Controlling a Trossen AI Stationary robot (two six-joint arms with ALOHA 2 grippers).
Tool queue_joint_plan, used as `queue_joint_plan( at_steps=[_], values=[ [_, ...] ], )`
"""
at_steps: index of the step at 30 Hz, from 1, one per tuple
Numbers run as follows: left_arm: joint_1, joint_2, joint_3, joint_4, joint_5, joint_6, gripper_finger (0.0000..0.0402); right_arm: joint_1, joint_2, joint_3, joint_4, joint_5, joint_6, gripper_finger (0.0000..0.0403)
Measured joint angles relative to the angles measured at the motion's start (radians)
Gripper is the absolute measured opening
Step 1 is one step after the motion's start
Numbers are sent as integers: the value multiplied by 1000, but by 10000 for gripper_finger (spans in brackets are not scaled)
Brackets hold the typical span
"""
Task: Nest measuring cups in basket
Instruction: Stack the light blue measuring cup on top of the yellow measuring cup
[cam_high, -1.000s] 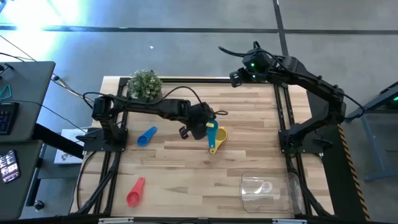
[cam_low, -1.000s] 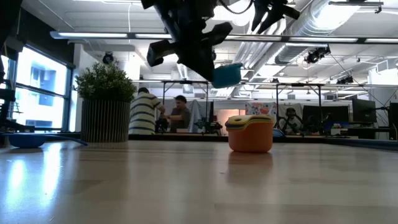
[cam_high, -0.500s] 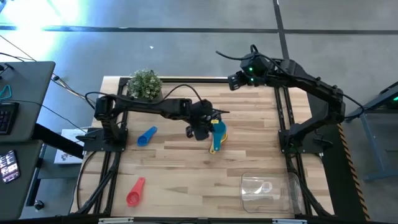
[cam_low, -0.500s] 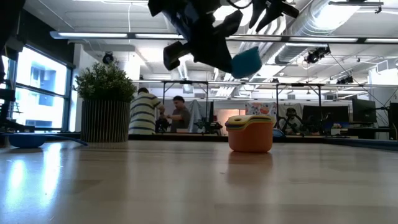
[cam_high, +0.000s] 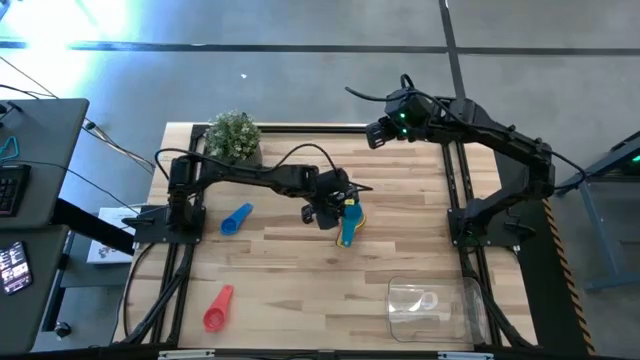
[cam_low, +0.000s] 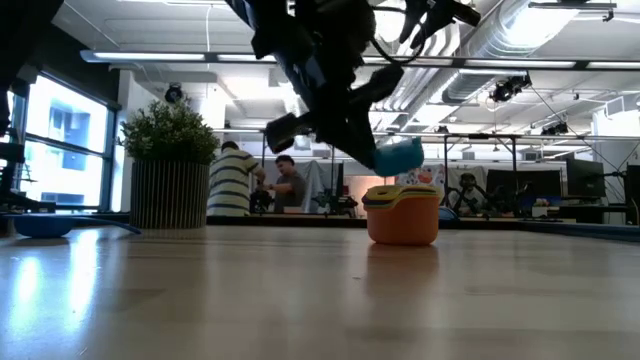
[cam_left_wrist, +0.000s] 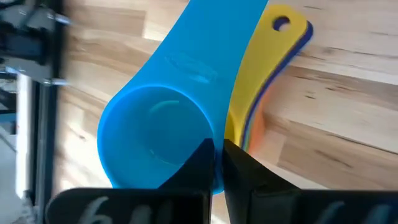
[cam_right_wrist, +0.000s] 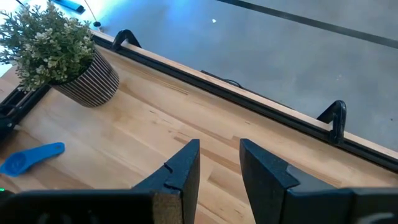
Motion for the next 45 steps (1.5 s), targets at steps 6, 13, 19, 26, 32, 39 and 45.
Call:
queue_joint_plan(
  at_steps=[6, 13, 19, 26, 32, 39, 45],
  values=[
    [1, 32, -1, -1, -4, -15, 10, 1, 0, 0, 0, -1, 0, 105],
    [1, 38, 0, 27, -4, -7, 10, 11, 0, 0, -4, 4, -1, 105],
    [1, 39, 0, 25, -8, 4, 13, 24, 0, 0, -4, 6, -1, 105],
    [1, 39, 0, 34, -8, 27, 31, 25, 0, 0, -4, -11, -2, 105],
    [1, 39, 0, 34, -8, 27, 34, 25, 0, 0, -4, -14, -3, 105],
    [1, 39, 0, 33, -8, 28, 35, 25, 0, 0, -4, -29, -3, 105],
    [1, 39, 0, 32, -8, 28, 35, 25, 0, 0, -4, -37, -3, 105]
  ],
)
